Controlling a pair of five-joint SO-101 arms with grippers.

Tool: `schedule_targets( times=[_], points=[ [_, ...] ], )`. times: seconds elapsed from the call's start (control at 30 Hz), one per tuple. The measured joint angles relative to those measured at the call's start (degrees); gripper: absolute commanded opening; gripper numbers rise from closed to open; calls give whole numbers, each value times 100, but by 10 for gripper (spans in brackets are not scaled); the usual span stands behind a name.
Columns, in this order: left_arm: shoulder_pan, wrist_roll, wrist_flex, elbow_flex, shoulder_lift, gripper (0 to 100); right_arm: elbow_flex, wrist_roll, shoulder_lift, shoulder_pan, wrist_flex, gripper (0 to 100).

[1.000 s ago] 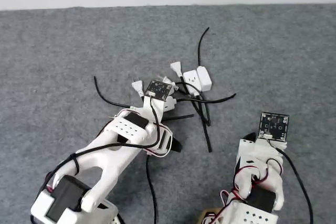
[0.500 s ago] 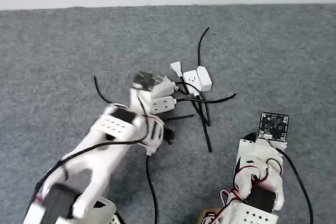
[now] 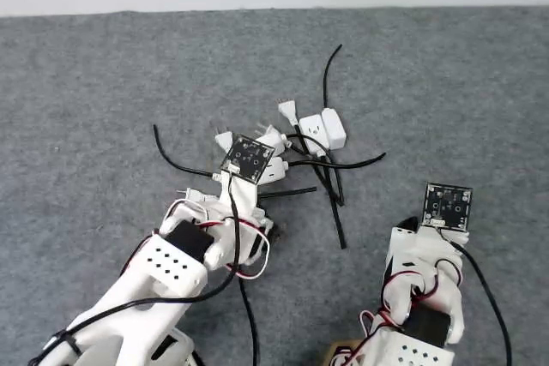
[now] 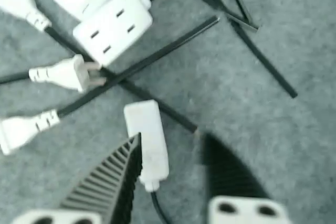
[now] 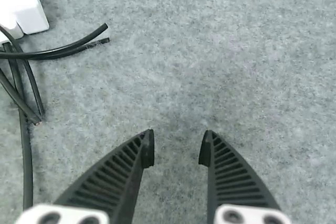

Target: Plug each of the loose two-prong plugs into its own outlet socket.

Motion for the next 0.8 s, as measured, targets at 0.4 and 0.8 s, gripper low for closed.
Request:
schedule_targets(
  times=[0.4,0.8],
  points=[
    [273,0,-633,-9,1090,14,0,0,0,0,0,151],
    [273,0,-642,-9,1169,14,0,0,0,0,0,151]
  ],
)
